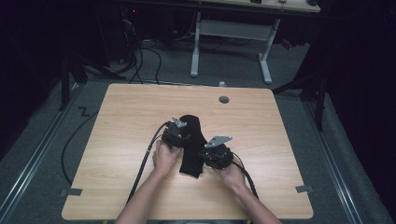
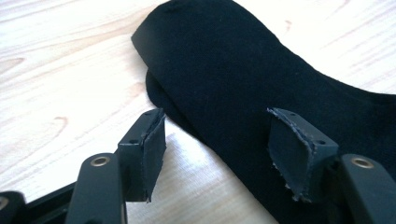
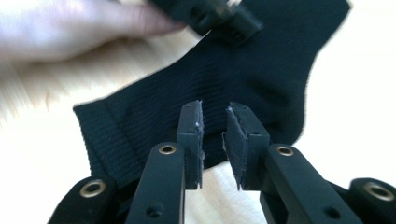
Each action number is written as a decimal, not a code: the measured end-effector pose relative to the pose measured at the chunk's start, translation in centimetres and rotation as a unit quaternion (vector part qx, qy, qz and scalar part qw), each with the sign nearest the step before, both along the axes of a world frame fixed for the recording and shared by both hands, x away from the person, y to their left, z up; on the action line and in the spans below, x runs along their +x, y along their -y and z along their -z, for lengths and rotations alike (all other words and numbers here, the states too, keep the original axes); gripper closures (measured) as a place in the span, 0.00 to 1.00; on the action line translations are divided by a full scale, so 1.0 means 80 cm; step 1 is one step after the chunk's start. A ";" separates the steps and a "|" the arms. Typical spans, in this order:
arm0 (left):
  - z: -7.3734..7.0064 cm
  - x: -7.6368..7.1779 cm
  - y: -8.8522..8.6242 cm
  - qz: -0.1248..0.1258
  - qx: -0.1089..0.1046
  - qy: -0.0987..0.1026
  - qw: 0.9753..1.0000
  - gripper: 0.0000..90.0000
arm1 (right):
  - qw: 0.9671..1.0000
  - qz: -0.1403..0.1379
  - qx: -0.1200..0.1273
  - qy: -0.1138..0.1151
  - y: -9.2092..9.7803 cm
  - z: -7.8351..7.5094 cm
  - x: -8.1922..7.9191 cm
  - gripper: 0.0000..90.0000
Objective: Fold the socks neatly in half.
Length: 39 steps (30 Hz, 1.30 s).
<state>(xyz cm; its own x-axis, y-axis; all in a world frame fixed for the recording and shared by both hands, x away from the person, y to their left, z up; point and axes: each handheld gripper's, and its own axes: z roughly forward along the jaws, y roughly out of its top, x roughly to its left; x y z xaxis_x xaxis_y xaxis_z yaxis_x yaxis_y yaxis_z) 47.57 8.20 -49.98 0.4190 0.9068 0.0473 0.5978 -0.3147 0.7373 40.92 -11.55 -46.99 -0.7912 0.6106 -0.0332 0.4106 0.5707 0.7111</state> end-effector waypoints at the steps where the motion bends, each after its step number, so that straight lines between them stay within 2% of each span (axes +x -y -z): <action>1: 0.000 0.002 0.001 -0.008 0.002 0.001 1.000 0.42 | 1.000 -0.001 0.002 0.006 0.002 -0.005 0.001 0.85; 5: 0.000 0.006 -0.001 -0.015 -0.014 -0.006 1.000 0.42 | 1.000 -0.030 0.002 0.009 -0.008 -0.008 -0.015 0.85; 6: 0.000 0.006 -0.001 -0.015 -0.014 -0.006 1.000 0.42 | 1.000 -0.030 0.002 0.009 -0.008 -0.008 -0.015 0.85; 7: 0.001 0.006 -0.003 -0.014 -0.017 -0.008 1.000 0.42 | 0.999 -0.045 -0.001 0.002 -0.017 -0.002 -0.021 0.86; 9: 0.000 0.006 -0.002 -0.014 -0.016 -0.008 1.000 0.42 | 0.999 -0.053 -0.013 -0.007 -0.026 0.009 -0.022 0.86; 10: 0.000 0.006 -0.002 -0.014 -0.016 -0.008 1.000 0.42 | 0.999 -0.053 -0.013 -0.007 -0.026 0.009 -0.022 0.86; 11: 0.000 0.006 -0.002 -0.011 -0.012 -0.008 1.000 0.42 | 0.998 -0.049 -0.031 -0.013 -0.032 0.020 -0.019 0.86; 14: -0.001 0.005 -0.005 -0.009 -0.010 -0.013 1.000 0.42 | 0.998 -0.040 -0.036 -0.018 -0.031 0.024 -0.013 0.87; 15: -0.003 0.005 -0.007 -0.008 -0.005 -0.018 1.000 0.42 | 0.999 -0.023 -0.043 -0.013 -0.026 0.023 -0.005 0.87; 19: -0.004 0.004 -0.009 -0.006 0.002 -0.021 1.000 0.42 | 0.999 -0.006 -0.038 -0.020 -0.013 0.024 0.009 0.88; 22: -0.004 0.004 -0.010 -0.008 -0.001 -0.023 1.000 0.42 | 0.999 0.006 -0.039 -0.019 -0.006 0.022 0.015 0.86; 25: -0.003 0.004 -0.012 -0.010 -0.010 -0.023 1.000 0.42 | 1.000 -0.006 -0.013 -0.005 -0.001 0.008 0.003 0.82; 26: -0.003 0.004 -0.012 -0.010 -0.010 -0.023 1.000 0.42 | 1.000 -0.006 -0.013 -0.005 -0.001 0.008 0.003 0.82; 29: -0.002 0.004 -0.011 -0.015 -0.012 -0.020 1.000 0.42 | 0.999 -0.036 0.008 -0.007 -0.007 0.003 -0.018 0.77; 33: -0.002 0.004 -0.011 -0.016 -0.012 -0.017 1.000 0.42 | 0.998 -0.057 -0.003 -0.012 -0.018 0.012 -0.029 0.73; 35: -0.002 0.004 -0.010 -0.018 -0.012 -0.018 1.000 0.42 | 0.998 -0.063 -0.012 -0.019 -0.025 0.021 -0.029 0.76; 38: -0.002 0.004 -0.010 -0.020 -0.012 -0.018 1.000 0.43 | 0.998 -0.063 -0.011 -0.025 -0.026 0.022 -0.026 0.93; 39: -0.002 0.004 -0.010 -0.019 -0.012 -0.018 1.000 0.43 | 0.997 -0.065 -0.012 -0.027 -0.026 0.021 -0.025 0.95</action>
<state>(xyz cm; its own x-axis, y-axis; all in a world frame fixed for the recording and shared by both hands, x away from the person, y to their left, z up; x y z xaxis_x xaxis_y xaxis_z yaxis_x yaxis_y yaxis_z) 47.90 8.97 -49.82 0.3851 0.9228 0.0112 0.6357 -0.2741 0.7216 38.89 -9.47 -48.63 -0.8645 0.5026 -0.0017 0.3695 0.6379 0.6757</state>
